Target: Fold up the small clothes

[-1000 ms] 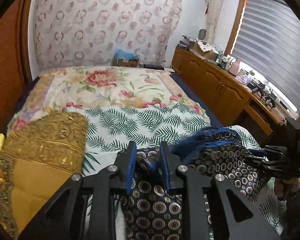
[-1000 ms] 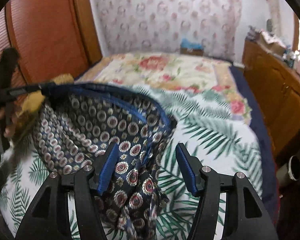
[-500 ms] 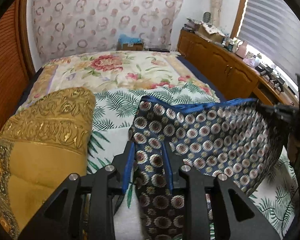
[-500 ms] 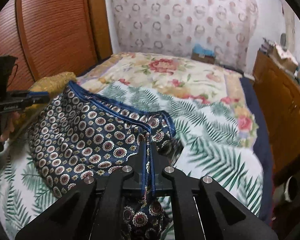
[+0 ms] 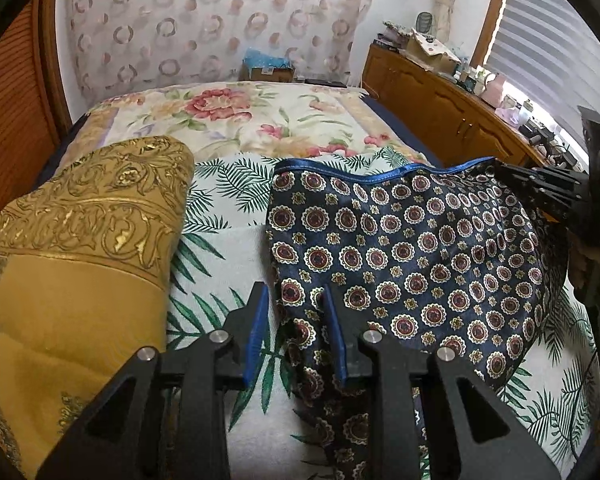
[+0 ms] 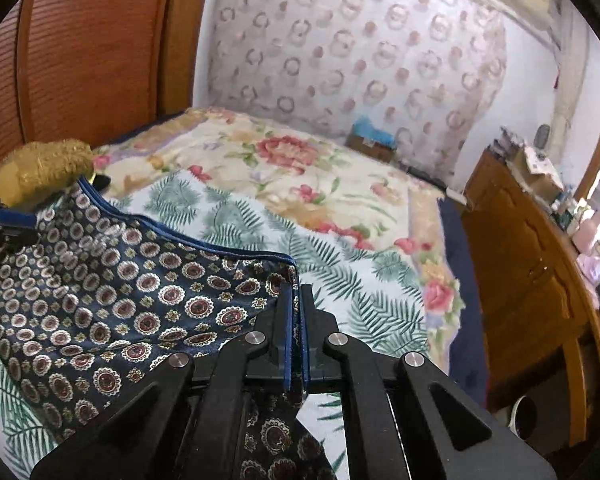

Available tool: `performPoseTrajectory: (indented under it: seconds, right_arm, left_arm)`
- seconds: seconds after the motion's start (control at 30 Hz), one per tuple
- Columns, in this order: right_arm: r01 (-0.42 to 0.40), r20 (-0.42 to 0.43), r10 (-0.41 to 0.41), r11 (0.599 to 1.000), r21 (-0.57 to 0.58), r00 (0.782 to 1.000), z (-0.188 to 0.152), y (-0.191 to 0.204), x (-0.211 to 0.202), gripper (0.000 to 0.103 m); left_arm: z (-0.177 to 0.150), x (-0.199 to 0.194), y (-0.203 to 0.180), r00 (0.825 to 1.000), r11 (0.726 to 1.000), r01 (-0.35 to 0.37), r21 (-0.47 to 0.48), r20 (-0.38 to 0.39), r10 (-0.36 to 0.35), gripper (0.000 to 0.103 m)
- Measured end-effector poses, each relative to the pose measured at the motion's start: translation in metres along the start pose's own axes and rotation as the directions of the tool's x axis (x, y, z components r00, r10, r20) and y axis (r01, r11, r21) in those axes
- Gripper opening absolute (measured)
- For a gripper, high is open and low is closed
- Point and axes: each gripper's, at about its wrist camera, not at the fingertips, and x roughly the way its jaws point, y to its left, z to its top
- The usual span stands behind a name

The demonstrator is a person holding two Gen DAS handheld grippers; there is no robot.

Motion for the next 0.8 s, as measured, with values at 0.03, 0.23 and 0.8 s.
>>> performPoseTrajectory:
  seconds: [0.03, 0.23, 0.8]
  right_arm:
    - [-0.009, -0.014, 0.009, 1.0, 0.003, 1.0, 0.0, -0.001, 0.005, 0.0]
    - [-0.029, -0.03, 0.031, 0.997, 0.076, 0.999, -0.009, -0.013, -0.001, 0.012]
    - [-0.065, -0.079, 0.084, 0.974, 0.217, 0.993, -0.062, -0.012, -0.046, 0.08]
  left_arm:
    - [-0.001, 0.001, 0.0, 1.0, 1.0, 0.0, 0.0, -0.004, 0.0, 0.026]
    - [-0.001, 0.008, 0.001, 1.0, 1.0, 0.004, -0.002, -0.024, -0.004, 0.026]
    - [0.007, 0.015, 0.005, 0.999, 0.999, 0.032, -0.04, -0.036, -0.033, 0.026]
